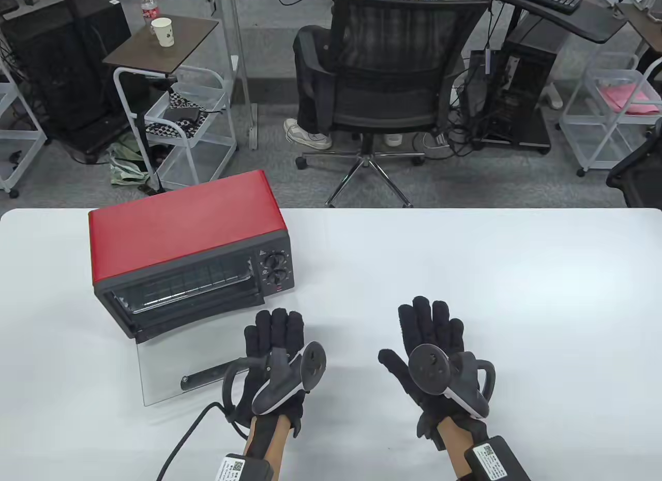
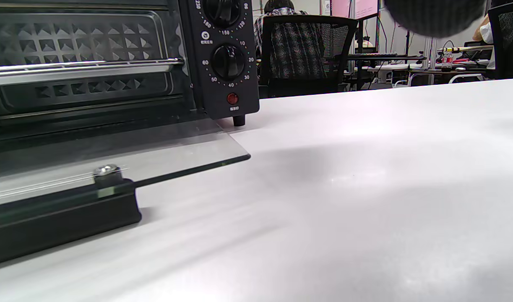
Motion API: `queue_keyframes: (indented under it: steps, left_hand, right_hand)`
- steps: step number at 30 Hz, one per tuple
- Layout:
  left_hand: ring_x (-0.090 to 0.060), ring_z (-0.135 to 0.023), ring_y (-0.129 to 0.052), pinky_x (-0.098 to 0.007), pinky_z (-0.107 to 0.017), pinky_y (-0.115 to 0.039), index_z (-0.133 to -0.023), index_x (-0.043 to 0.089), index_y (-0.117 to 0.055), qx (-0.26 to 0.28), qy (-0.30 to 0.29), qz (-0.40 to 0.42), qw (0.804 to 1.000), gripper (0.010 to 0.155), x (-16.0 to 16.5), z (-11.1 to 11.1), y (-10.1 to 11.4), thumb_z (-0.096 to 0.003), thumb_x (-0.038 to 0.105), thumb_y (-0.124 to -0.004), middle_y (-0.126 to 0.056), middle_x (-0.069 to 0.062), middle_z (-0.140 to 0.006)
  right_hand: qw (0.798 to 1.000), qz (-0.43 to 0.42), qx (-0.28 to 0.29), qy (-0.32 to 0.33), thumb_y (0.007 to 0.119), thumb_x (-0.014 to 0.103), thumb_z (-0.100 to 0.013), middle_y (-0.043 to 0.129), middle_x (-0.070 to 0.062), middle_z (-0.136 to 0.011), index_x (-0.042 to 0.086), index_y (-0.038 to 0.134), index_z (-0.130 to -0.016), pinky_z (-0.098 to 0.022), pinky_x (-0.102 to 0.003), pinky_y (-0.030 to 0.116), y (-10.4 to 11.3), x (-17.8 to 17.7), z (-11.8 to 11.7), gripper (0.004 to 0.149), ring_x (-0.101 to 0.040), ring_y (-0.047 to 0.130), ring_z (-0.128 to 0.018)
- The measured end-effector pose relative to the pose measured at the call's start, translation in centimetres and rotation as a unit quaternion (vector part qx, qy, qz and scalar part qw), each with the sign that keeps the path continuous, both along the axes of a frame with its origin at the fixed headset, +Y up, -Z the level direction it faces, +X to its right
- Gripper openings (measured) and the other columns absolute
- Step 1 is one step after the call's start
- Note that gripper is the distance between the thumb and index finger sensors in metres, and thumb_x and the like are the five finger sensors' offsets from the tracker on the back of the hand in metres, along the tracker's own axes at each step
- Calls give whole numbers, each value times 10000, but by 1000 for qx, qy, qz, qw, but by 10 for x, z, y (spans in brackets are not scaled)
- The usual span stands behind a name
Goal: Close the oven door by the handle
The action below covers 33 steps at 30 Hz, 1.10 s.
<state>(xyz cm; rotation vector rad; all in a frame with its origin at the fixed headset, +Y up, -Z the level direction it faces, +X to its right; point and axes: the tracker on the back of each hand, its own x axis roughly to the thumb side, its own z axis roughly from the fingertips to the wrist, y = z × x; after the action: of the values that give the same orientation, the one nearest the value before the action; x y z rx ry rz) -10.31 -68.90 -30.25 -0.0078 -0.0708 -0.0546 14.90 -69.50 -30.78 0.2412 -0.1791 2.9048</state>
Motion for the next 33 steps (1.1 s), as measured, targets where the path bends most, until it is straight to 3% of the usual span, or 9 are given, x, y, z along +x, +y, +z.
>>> queue_keyframes:
  steps: [20,28,33]
  left_hand:
    - [-476,-1093,-392,-595,-716,-346,-1128,158,-306,-14,4,-1,1000,923,-3,2,-1,-477,651,-736,-368,-201,-1191]
    - [-388,-1086,-540,-518,-734,-457,-1103,207,-422,-25,8,41,999,806,-14,4,0,-483,580,-777,-493,-129,-1169]
    - [-285,-999,-829,-477,-726,-648,-1026,280,-608,8,15,27,999,614,-22,9,4,-490,494,-817,-755,-37,-1072]
  right_hand:
    - [1000,-7,0,9,552,665,-461,218,-100,-1216,236,243,-1078,-752,-548,259,1,-1,0,812,-350,163,-1039]
    - [1000,-6,-1,13,563,652,-464,250,-99,-1214,231,269,-1076,-757,-532,295,0,-3,0,798,-348,202,-1041]
    - [1000,-2,-7,14,566,646,-466,259,-99,-1213,231,278,-1075,-757,-530,305,0,-3,1,792,-346,215,-1041]
